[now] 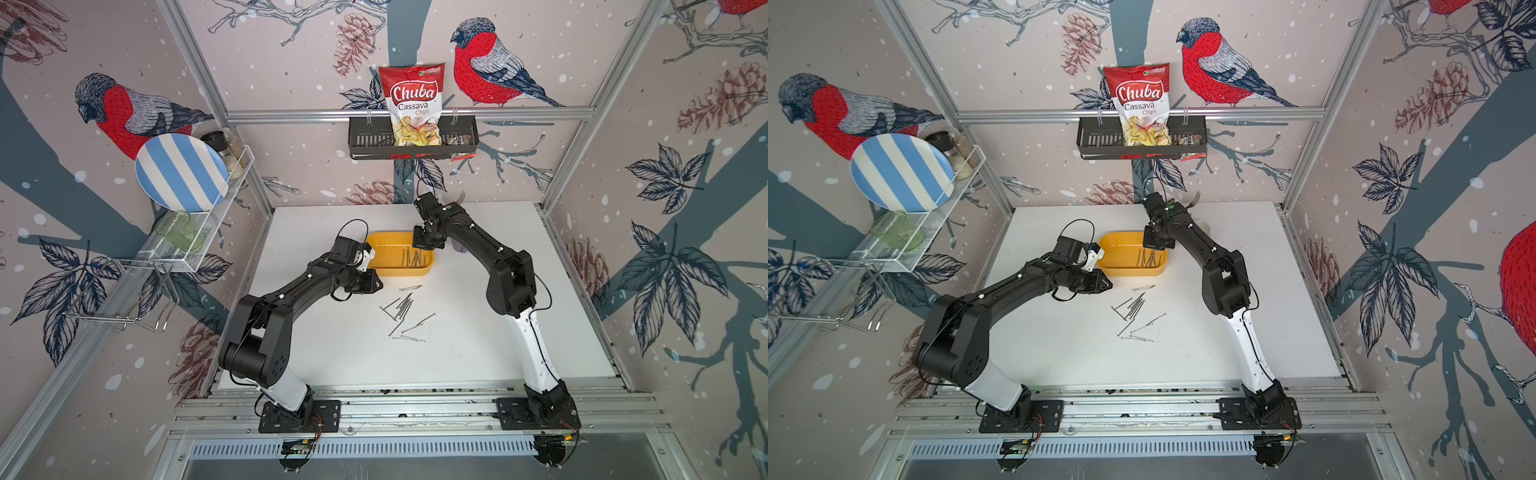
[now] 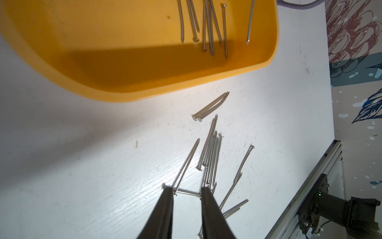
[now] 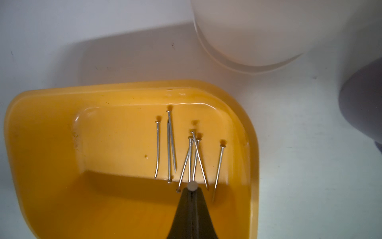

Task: Put the nails on the desktop into the storage box
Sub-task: Place the nail in the storage box.

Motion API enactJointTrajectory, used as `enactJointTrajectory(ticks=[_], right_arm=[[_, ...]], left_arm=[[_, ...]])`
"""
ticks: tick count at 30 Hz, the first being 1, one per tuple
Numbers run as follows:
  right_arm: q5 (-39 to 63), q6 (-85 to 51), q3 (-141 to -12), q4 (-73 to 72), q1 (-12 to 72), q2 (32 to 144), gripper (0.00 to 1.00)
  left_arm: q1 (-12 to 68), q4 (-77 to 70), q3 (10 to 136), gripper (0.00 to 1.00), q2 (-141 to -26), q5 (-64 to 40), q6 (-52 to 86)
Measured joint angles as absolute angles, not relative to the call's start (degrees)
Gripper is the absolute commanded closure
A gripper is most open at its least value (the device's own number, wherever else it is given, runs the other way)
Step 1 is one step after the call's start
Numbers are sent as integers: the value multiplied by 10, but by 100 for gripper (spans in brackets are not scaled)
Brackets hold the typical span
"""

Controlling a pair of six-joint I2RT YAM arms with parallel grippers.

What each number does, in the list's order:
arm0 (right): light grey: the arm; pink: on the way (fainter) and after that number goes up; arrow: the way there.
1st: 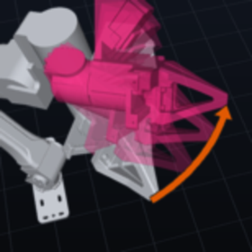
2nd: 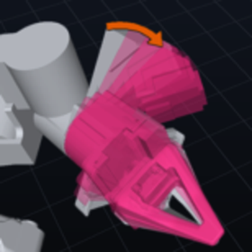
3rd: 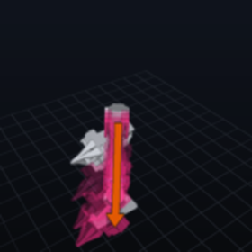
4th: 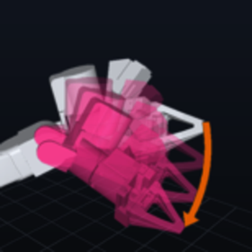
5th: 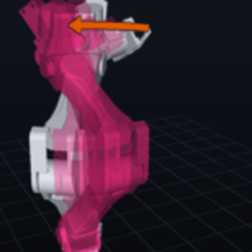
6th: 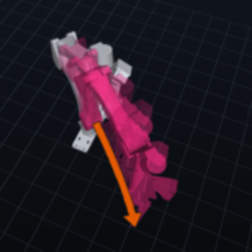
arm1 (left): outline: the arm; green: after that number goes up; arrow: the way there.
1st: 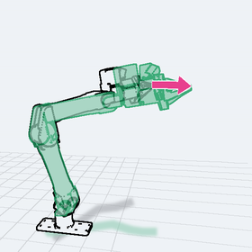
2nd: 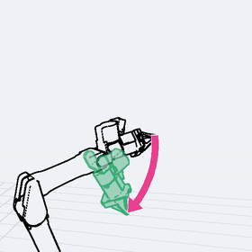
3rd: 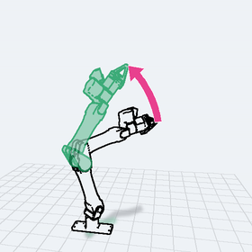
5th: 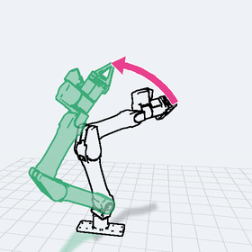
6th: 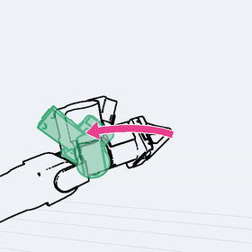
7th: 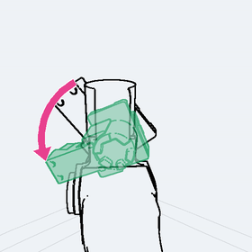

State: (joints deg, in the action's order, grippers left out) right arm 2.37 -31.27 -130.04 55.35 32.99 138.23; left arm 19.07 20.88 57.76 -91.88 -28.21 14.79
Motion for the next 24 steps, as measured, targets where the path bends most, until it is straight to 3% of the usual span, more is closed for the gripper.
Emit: enactJointTrajectory(ticks=[12,20,24], right_arm=[[32,-299,-1301,544,333,1418,99],[35,-300,-1301,542,331,1421,85],[34,-300,-1300,544,333,1408,68]], left_arm=[[190,215,578,73,-921,-285,147],[196,217,581,73,-925,-303,135],[208,217,581,73,-925,-311,132]])
